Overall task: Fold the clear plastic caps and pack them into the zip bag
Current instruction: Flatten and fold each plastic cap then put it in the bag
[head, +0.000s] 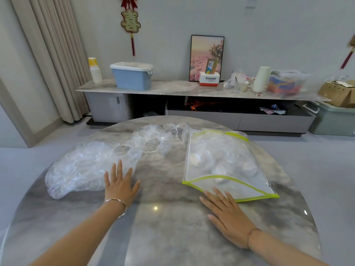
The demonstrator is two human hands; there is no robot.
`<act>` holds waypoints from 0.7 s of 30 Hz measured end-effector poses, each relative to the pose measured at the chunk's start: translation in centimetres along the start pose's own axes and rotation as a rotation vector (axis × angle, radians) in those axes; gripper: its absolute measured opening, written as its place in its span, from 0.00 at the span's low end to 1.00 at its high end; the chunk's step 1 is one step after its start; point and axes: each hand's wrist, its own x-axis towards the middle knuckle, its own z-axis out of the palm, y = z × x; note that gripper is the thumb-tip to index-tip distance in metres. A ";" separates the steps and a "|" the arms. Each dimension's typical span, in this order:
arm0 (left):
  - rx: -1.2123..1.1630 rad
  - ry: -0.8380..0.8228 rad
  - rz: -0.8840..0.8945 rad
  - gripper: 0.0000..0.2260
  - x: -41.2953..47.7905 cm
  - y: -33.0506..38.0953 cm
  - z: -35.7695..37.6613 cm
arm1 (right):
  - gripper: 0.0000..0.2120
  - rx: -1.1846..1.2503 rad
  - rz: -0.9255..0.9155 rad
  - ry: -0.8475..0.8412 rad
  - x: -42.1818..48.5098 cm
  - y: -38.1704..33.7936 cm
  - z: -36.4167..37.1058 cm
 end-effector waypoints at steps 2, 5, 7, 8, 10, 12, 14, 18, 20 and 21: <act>0.035 -0.027 0.013 0.27 -0.5 -0.4 -0.6 | 0.23 0.016 -0.016 -0.024 -0.8 -1.0 -0.9; -0.066 0.023 0.108 0.27 -1.9 0.1 -1.7 | 0.23 0.037 -0.030 0.004 -1.5 -2.2 -2.7; -0.100 0.048 0.203 0.26 -3.4 0.6 -2.4 | 0.23 0.046 -0.036 0.023 -2.0 -3.0 -4.0; -0.089 0.058 0.235 0.26 -3.8 0.8 -2.7 | 0.23 0.067 -0.029 0.012 -2.2 -3.3 -4.5; -0.038 0.023 0.224 0.26 -3.9 0.3 -3.2 | 0.23 0.127 -0.013 -0.022 -2.7 -4.0 -5.4; 0.039 -0.079 0.171 0.26 -3.5 -0.8 -3.6 | 0.25 0.232 -0.025 -0.061 -3.3 -4.7 -6.3; 0.079 -0.214 0.183 0.25 -3.7 -1.3 -3.5 | 0.31 0.328 -0.051 -0.017 -3.8 -5.3 -6.5; 0.038 -0.335 0.288 0.35 -8.2 0.2 -2.8 | 0.36 0.352 -0.005 -0.039 -4.3 -7.2 -6.8; 0.006 -0.333 0.360 0.45 -10.6 1.4 -2.4 | 0.34 0.379 0.002 -0.041 -4.4 -8.0 -6.9; -0.015 -0.345 0.405 0.46 -11.7 2.1 -2.4 | 0.34 0.386 -0.010 -0.048 -4.4 -8.4 -6.9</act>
